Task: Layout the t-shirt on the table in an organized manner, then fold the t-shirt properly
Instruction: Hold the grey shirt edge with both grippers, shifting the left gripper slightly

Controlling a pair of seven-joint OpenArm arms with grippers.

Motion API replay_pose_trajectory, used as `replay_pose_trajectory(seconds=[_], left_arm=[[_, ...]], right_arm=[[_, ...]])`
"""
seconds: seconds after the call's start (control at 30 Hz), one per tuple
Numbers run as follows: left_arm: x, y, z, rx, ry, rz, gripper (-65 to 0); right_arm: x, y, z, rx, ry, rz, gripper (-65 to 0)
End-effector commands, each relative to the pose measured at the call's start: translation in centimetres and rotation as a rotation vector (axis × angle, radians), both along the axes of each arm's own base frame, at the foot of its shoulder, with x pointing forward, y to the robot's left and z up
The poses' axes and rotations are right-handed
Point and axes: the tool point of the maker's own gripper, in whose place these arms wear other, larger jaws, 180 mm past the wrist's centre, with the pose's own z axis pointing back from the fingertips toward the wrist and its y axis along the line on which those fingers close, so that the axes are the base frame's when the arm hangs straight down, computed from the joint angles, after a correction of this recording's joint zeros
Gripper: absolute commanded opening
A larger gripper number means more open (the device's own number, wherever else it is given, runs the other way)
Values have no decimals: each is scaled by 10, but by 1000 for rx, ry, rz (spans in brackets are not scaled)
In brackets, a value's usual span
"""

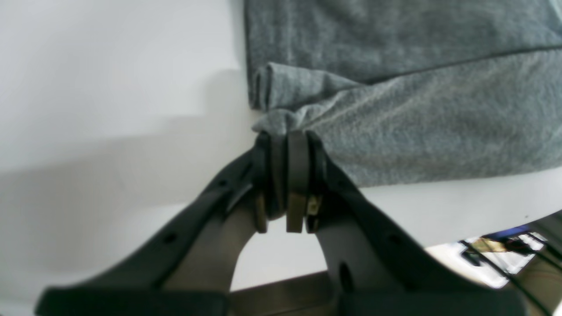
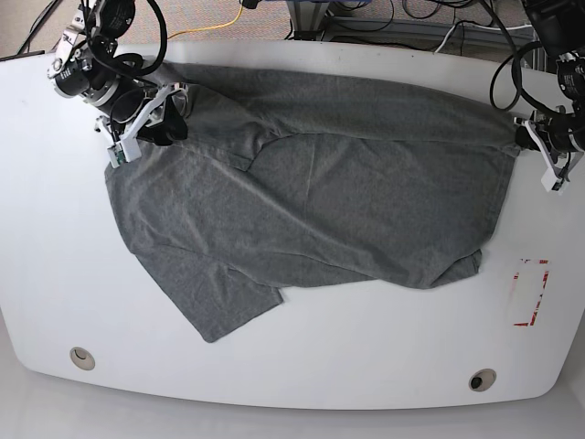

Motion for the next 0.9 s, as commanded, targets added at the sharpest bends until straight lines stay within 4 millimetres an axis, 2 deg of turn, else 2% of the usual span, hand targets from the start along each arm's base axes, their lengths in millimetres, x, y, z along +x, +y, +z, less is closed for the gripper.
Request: replay_pose_trajectory(seconds=[0.0, 0.17, 0.4, 0.87], left_arm=[[12, 6, 20, 45, -58, -26, -617], [9, 3, 26, 72, -62, -51, -617], [15, -1, 37, 101, -96, -82, -617], [17, -2, 38, 103, -97, -88, -614]], right_arm=[[6, 0, 10, 8, -42, 3, -479], [6, 0, 10, 8, -42, 3, -479], [6, 0, 10, 8, -42, 3, -479], [6, 0, 10, 8, -42, 3, -479]])
